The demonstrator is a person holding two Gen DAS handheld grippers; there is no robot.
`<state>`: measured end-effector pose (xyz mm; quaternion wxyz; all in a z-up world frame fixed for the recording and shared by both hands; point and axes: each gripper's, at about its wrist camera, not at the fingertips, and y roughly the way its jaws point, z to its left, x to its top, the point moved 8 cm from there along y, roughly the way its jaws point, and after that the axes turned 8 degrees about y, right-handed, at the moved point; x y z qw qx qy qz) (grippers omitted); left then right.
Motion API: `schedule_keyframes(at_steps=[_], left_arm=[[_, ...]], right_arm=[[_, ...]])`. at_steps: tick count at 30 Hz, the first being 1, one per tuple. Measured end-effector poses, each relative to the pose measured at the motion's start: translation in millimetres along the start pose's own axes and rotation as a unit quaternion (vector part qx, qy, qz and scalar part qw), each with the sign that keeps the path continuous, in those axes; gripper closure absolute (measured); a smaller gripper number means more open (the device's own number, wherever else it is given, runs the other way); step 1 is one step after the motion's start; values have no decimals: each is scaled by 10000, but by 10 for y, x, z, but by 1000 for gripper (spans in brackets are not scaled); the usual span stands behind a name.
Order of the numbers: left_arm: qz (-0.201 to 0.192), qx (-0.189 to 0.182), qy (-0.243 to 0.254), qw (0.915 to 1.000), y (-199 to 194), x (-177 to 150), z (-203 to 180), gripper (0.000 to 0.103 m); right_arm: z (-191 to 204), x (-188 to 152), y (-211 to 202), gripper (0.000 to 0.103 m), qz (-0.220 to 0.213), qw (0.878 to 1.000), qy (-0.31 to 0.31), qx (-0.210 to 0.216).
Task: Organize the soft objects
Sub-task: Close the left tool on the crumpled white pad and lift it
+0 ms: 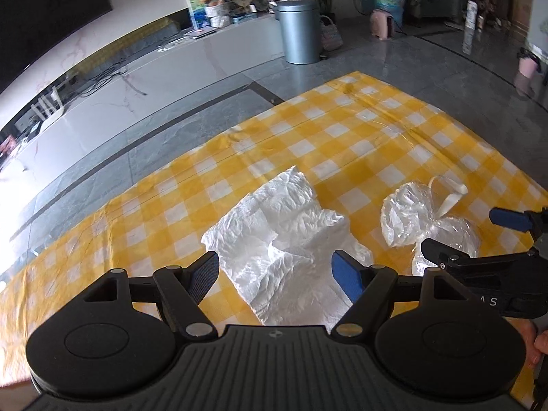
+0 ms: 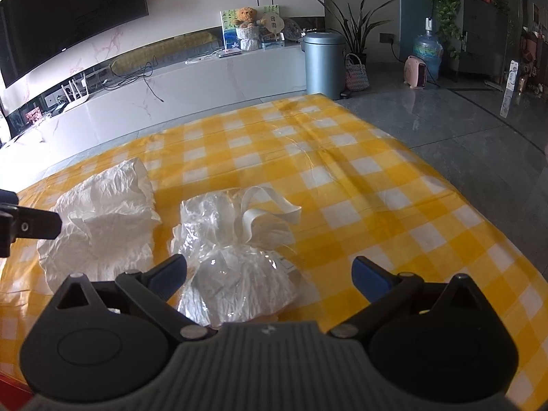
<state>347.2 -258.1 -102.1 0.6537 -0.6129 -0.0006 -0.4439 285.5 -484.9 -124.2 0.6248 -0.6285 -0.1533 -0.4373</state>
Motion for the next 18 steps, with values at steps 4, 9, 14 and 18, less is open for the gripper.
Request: schedule_keyframes(at_steps=[4,9,14,18], left_arm=[[29,-371,1333,9904,224,65,-145,13],[275,-670,2424,9675,508,3,-241,12],[709,-884,2786,9537,806,-10,-192,11],[879,-992,2886,9482,979,86,-132,8]], right_arm=[[26,-28,12,3,83,9999,-99,14],[35,-28,24,3,186,9998,-37,32],[45,-20,34,3,221,9997,-37,23],[59,-18,37,3,208,9997,-126,23]])
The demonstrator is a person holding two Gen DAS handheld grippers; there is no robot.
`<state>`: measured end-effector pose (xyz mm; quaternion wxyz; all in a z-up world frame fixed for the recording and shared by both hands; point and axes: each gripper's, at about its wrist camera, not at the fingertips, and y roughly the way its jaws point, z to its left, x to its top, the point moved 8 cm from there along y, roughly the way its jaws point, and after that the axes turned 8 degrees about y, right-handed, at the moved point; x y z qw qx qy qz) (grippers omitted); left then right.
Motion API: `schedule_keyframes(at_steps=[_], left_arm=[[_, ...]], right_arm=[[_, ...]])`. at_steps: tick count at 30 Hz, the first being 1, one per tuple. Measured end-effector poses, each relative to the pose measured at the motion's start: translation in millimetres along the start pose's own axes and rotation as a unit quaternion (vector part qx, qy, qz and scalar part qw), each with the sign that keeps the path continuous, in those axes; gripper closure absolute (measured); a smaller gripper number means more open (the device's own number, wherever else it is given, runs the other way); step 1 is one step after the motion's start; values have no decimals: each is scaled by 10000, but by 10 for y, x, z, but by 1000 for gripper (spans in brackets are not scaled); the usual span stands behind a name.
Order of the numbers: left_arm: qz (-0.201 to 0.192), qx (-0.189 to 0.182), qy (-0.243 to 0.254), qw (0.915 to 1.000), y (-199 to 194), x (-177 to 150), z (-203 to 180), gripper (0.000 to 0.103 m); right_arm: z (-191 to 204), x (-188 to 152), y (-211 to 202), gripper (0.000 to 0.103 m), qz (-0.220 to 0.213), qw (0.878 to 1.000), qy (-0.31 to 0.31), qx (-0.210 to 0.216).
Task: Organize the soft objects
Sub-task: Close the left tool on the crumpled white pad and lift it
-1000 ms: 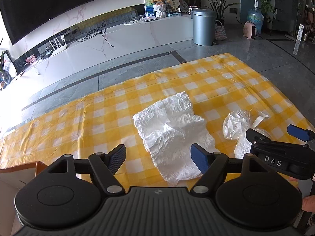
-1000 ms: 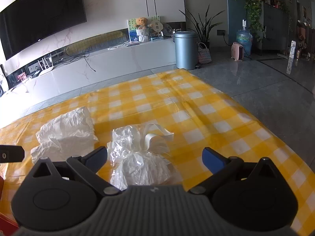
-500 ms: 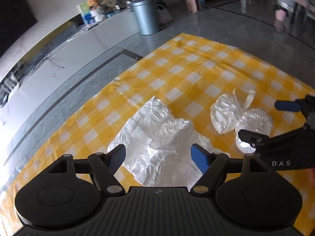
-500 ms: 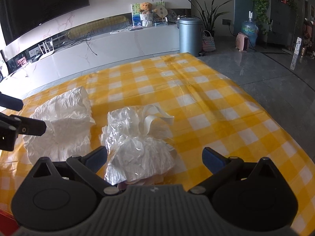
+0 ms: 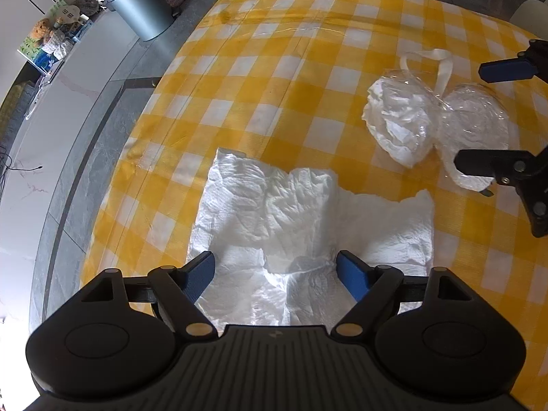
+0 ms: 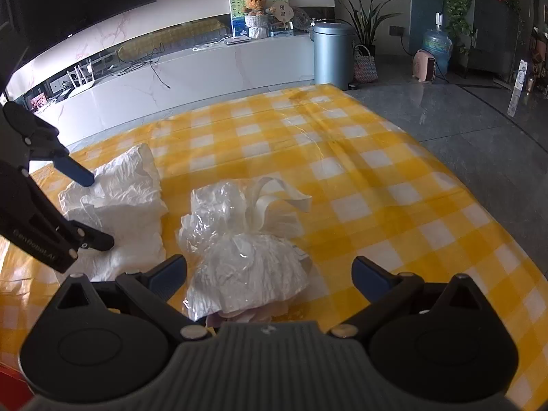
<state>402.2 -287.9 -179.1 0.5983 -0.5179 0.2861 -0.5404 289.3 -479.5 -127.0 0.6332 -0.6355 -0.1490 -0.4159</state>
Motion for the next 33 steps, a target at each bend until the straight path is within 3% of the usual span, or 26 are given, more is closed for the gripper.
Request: schedule_keyframes(at_steps=[6,11,13,14,15,19,20,21,23,28,33], left_arm=[[16,-293,-224,9993,208,39,189,0],[-410,-867,-1010,9903,273,-20,282,0],[-674,-796,-857,9908,197,-34,196,10],[-777,-839,-819,9901,157,-35,148,31],[-848,-935,-813,9887,103,-26,81,44],[-717,-872,-600,9918,17,0,-91,51],[-622,-932,-627,9917,17,8,-103,45],[-480,-1041,-655,9912,28,13,-120,23],[-94,-1371,-464,9894,54,-12,-242,6],[-68,-1078,161,9940,37,17,-440,0],[-166,-887,117,9959,87,-4,-424,0]], right_arm=[[-17,2,50,3,15,10000,53,31],[-5,-32,53,3,75,10000,6,42],[-3,-37,57,3,143,9999,14,54],[-3,-47,59,3,207,9998,12,61],[-10,-61,63,3,294,9995,24,67],[-51,-77,70,4,396,9992,113,0],[-65,-78,69,4,417,9990,131,-18],[-73,-78,68,4,426,9990,142,-41],[-89,-88,67,4,437,9989,122,-100],[-122,-103,92,4,511,9985,155,-154],[-104,-116,102,4,551,9983,74,-194]])
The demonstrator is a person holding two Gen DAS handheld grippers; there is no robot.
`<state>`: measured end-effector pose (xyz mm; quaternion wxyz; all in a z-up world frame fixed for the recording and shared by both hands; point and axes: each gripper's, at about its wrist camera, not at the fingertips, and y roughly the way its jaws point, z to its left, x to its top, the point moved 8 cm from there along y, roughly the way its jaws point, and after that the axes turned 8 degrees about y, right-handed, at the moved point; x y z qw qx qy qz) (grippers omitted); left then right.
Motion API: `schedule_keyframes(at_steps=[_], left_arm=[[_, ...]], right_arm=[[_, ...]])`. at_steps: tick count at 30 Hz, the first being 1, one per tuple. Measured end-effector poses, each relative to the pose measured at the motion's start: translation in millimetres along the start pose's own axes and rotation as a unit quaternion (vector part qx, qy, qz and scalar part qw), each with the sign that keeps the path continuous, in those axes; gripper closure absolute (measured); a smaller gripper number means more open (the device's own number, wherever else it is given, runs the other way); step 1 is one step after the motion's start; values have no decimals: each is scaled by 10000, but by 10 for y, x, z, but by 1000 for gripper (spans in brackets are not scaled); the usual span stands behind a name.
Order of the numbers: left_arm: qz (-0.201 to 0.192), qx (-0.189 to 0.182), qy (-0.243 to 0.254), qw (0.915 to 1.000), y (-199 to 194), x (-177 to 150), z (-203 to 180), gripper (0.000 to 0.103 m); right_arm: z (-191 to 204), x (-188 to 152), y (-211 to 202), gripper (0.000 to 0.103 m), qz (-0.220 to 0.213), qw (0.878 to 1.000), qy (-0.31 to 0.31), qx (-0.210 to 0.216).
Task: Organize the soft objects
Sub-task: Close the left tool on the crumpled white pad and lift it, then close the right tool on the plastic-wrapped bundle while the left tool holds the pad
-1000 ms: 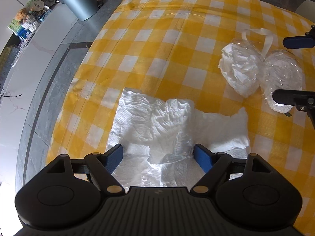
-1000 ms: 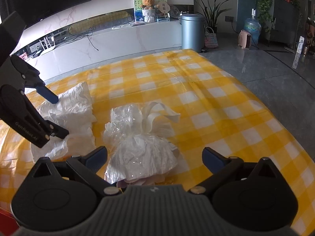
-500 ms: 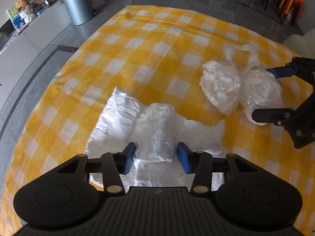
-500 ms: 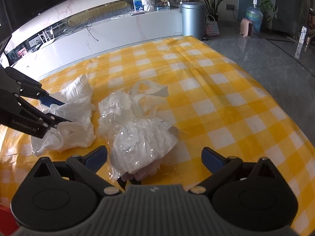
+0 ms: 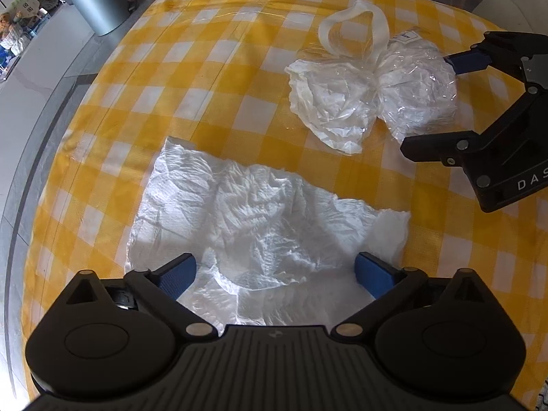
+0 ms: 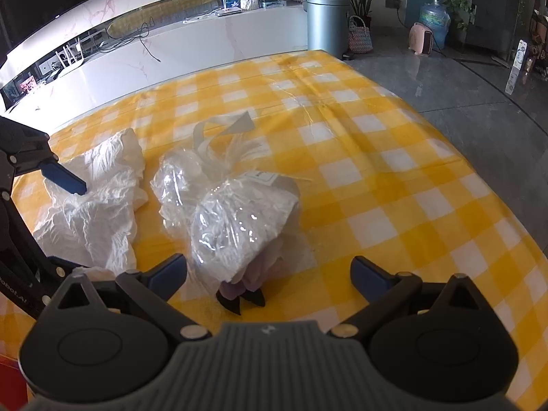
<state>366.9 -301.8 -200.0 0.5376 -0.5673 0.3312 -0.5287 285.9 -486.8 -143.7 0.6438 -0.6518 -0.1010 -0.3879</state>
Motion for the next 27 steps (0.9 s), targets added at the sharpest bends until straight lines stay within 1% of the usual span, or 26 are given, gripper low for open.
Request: schedule_keyframes(at_steps=[1,3,4,5,6,7,8,9,10,11,12,13,14,15,18,20,21,22,23,24,25,26,27], left_arm=[[-18,-84,-7,10000,0,-9,28,0],[106,-283,-308,9991,21,-25,68,0],[26,-410,-324,9986,-9,-25,52,0],[-135,-426,-90,9990,-51,-23,0,14],[-281,-453,86,9985,-89,-22,-62,28],[-337,-483,78,9982,-119,-26,-110,33],[-365,-460,64,9983,-121,-16,-128,41],[-403,-460,85,9981,-133,-15,-155,54],[-462,-431,115,9979,-170,-14,-185,63],[-491,-421,95,9979,-176,-3,-202,80],[-486,-388,69,9980,-177,4,-220,82],[-480,-256,117,9984,-187,9,-257,83],[-478,-145,179,9986,-195,19,-297,86],[-477,-54,248,9985,-225,20,-338,87],[-438,250,215,9985,-303,52,-430,87],[-419,401,157,9982,-390,74,-459,87],[-435,486,118,9978,-434,89,-471,87],[-444,561,66,9974,-507,90,-460,87],[-479,642,3,9968,-578,108,-466,87],[-536,684,-61,9962,-642,120,-474,87],[-597,708,-144,9956,-711,133,-477,87],[-650,745,-226,9948,-780,137,-490,87],[-704,802,-320,9938,-838,141,-497,87]], right_arm=[[1,-3,3,4,11,10000,-34,-38],[-6,-25,16,5,28,9998,-98,-144],[-6,-26,24,8,44,9998,-121,-168],[-9,-30,19,11,22,9997,-146,-191],[-13,-23,8,18,-19,9997,-164,-188],[-12,-16,-1,28,-44,9998,-155,-142],[-20,-6,-13,32,-68,9999,-105,-93],[-29,-3,-18,33,-68,9999,-82,-102],[-36,-1,-25,37,-77,9998,-116,-128],[-35,-2,-32,41,-110,9996,-189,-177],[-32,-1,-41,57,-159,9993,-271,-220],[-31,5,-49,68,-199,9989,-337,-246],[-33,7,-57,72,-202,9990,-346,-214],[-40,9,-66,79,-183,9992,-312,-144],[-65,11,-87,84,-161,9996,-223,11],[-77,-7,-102,86,-116,9996,-253,27],[-95,-13,-108,89,-85,9997,-248,-2],[-119,-21,-113,83,-32,9996,-261,-66],[-141,-27,-125,74,-14,9994,-339,-113],[-157,-32,-144,34,-4,9990,-423,-169],[-195,-36,-174,3,-34,9983,-490,-309],[-229,-29,-210,7,-156,9976,-553,-390],[-266,-12,-245,4,-250,9973,-564,-401]])
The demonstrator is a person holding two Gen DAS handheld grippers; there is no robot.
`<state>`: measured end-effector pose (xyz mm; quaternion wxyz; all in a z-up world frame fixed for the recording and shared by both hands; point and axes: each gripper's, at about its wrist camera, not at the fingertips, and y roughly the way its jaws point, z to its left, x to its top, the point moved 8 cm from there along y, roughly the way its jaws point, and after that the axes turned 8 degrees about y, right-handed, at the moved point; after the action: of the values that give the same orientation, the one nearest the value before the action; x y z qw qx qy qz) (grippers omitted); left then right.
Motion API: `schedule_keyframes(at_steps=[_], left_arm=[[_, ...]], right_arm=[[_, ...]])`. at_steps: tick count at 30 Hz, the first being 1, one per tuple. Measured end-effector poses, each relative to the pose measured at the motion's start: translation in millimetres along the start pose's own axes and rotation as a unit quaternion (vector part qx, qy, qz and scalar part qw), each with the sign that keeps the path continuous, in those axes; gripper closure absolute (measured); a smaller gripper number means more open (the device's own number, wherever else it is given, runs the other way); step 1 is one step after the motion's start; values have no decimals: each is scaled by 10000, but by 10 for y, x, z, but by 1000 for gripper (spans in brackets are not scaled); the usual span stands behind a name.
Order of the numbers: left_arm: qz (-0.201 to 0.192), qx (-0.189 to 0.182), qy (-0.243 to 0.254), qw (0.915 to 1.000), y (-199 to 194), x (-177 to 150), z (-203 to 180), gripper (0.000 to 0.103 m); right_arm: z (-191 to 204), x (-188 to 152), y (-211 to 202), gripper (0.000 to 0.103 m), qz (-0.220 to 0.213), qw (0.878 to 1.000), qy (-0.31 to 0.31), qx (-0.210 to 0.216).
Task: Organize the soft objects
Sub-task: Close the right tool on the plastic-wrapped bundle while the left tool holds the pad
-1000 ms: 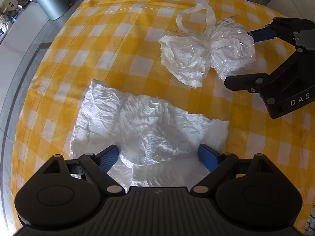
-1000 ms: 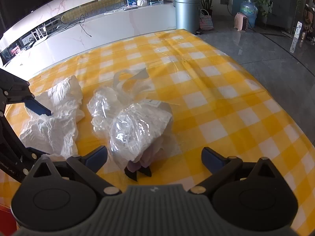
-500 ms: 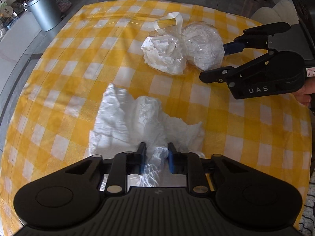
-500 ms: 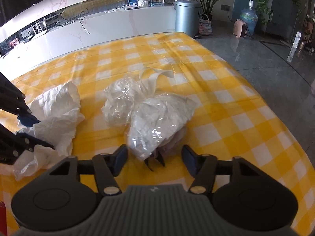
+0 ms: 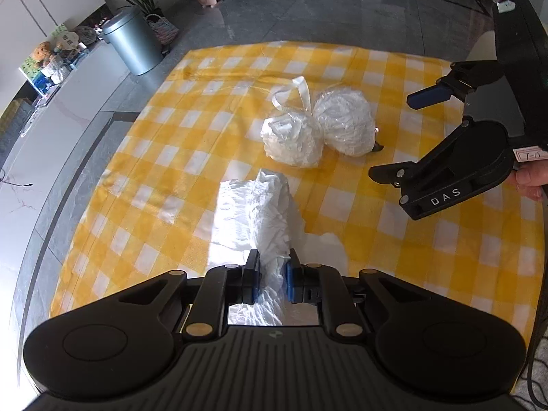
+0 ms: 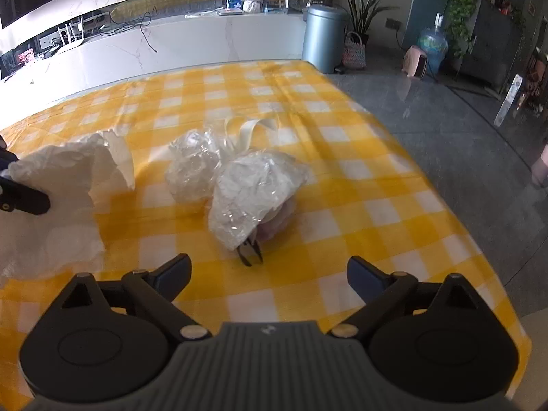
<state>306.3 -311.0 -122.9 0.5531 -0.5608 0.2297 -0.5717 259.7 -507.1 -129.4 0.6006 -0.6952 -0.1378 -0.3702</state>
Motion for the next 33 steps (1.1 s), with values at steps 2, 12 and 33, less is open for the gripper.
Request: schedule_keyframes(at_steps=[2,12,33], left_arm=[[-88,174,-226,9996,-66,48,8,87],[-487,268,-1819,9817,-353,-63,79,88],[-1007,1347,-1233,9780,-979,69,-150,88]], right_arm=[[-66,56,-39,3,-247,9994,208,102],[263,261,121,3,-1241,9917,-189,262],[412,225,-53,46,-1188,9915,-511,121]])
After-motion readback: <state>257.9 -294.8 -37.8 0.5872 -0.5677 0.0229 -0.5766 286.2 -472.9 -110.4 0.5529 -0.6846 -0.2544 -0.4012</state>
